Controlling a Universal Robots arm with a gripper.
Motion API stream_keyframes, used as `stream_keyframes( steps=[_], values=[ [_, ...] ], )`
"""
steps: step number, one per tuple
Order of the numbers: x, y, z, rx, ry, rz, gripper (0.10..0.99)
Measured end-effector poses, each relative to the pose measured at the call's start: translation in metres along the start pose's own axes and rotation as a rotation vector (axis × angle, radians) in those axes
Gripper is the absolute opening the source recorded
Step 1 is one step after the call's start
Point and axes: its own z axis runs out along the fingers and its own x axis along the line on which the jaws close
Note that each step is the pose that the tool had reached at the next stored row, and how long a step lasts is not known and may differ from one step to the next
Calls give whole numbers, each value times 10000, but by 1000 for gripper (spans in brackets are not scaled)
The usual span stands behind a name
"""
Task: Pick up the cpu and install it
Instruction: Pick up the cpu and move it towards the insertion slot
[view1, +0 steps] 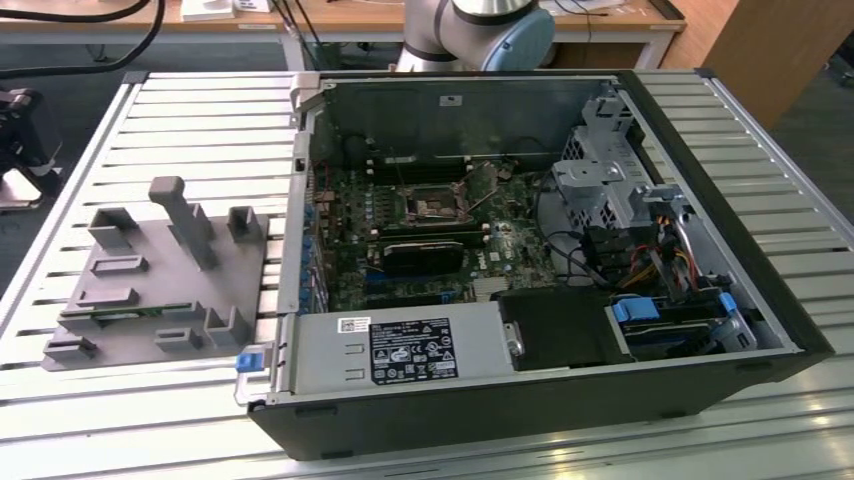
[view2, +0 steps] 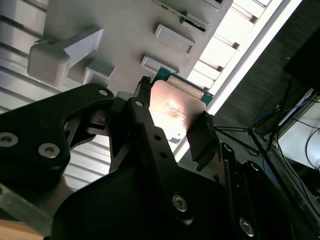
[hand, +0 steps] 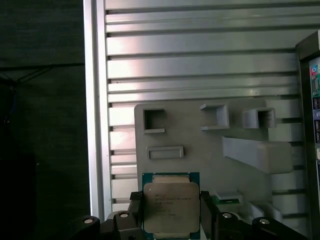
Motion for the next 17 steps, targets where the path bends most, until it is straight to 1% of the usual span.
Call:
stream_keyframes(
  steps=[11, 17],
  values=[
    [-1, 5, -122, 1, 1, 0, 541],
    [-1, 7, -173, 1, 1, 0, 541]
  ],
)
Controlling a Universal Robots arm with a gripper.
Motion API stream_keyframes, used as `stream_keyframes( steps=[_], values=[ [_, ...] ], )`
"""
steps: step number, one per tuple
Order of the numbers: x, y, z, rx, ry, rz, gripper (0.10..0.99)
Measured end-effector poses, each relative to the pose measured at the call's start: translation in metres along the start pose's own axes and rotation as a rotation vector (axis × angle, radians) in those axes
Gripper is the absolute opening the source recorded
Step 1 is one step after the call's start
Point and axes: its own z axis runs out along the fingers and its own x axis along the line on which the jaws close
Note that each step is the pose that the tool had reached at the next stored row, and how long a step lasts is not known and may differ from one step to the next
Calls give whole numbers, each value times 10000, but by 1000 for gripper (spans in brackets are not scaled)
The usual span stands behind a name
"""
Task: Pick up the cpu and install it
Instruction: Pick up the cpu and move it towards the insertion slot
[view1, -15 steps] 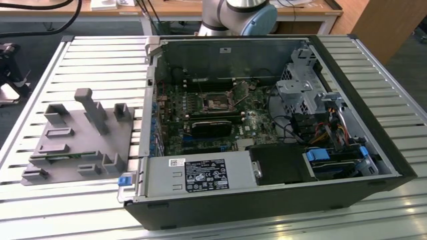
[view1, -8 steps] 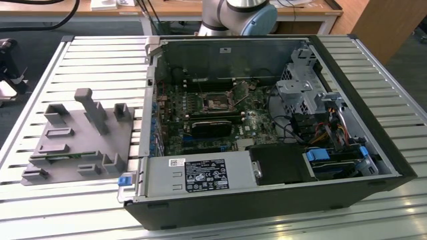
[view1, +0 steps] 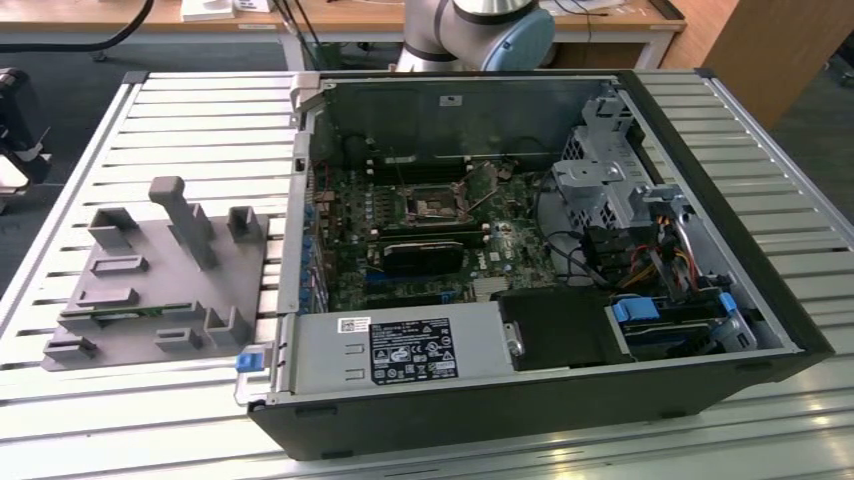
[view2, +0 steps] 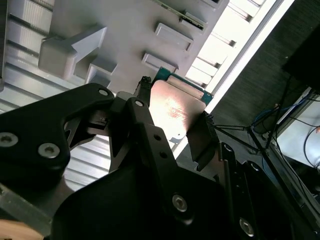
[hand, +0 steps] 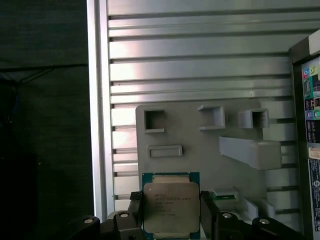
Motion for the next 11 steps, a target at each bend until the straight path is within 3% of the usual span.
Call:
stream_keyframes(
  steps=[11],
  values=[
    [0, 5, -125, 0, 1, 0, 541]
  ],
)
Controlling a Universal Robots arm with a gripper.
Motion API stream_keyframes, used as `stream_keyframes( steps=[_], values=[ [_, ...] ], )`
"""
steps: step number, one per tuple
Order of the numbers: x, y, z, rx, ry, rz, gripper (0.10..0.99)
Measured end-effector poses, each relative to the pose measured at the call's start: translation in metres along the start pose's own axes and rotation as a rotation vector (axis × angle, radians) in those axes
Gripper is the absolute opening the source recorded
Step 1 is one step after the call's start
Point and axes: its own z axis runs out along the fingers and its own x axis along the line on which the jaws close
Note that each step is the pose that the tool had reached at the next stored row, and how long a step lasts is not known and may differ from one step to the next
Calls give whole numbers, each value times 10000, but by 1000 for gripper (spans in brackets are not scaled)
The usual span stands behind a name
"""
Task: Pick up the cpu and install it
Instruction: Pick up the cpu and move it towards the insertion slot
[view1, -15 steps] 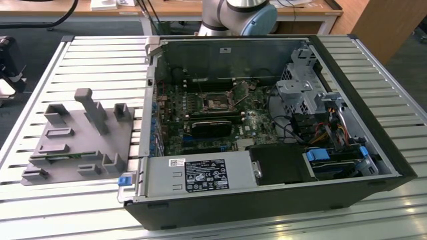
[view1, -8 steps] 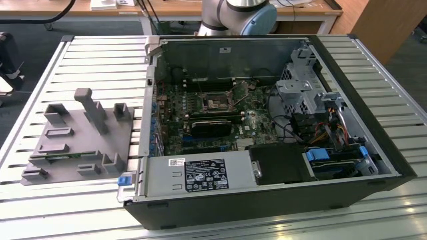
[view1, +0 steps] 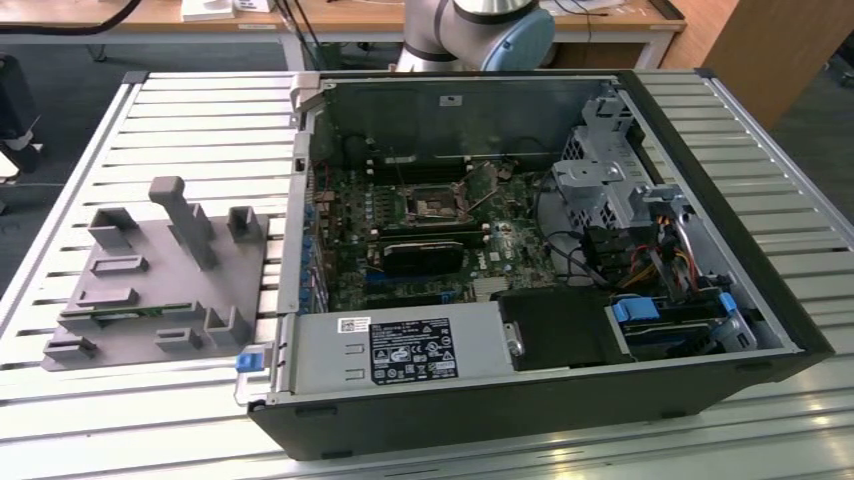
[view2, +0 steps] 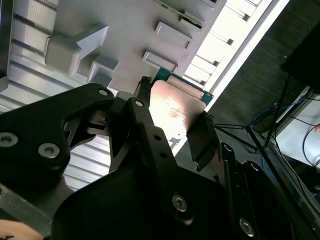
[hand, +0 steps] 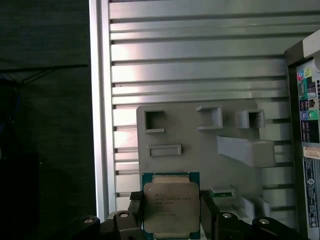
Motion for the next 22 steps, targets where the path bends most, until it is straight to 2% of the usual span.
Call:
stream_keyframes(
  steps=[6, 16, 19, 22],
  values=[
    [0, 3, -86, 0, -1, -1, 541],
    [-2, 18, -379, -1, -1, -1, 541],
    [-17, 20, -398, -2, -3, -1, 541],
    [-82, 24, -399, 2, 0, 3, 541]
  ],
)
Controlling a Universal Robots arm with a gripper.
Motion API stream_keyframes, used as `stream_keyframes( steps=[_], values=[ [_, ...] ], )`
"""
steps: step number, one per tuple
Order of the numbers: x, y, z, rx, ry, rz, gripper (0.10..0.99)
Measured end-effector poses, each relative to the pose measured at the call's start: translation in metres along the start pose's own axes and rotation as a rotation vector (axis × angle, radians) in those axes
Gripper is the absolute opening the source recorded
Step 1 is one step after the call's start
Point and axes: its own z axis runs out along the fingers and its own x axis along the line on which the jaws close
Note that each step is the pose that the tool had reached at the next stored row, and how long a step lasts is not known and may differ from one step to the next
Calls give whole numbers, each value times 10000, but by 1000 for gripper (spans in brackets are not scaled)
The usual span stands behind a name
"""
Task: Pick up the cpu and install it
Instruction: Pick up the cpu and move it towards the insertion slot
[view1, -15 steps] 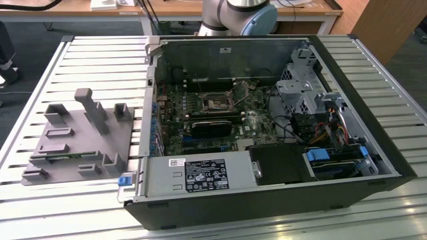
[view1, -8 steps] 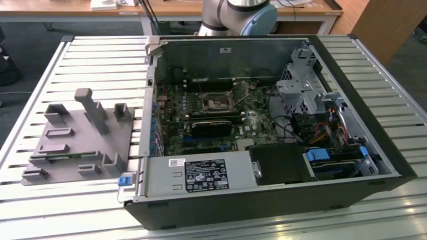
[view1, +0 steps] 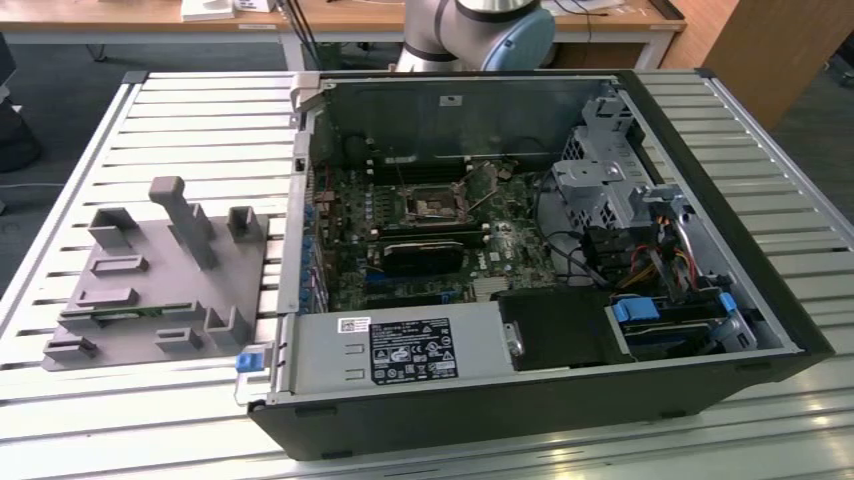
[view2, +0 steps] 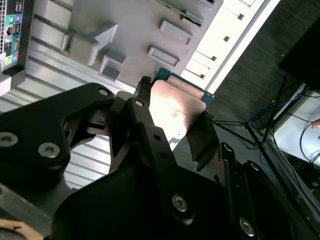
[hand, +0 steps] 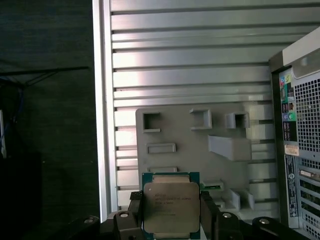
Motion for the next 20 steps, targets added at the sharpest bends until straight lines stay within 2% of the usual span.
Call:
stream_keyframes(
  steps=[6, 20],
  values=[
    [-99, 6, 1, -1, -1, 0, 541],
    [-395, 25, 5, -1, -2, -1, 541]
  ],
)
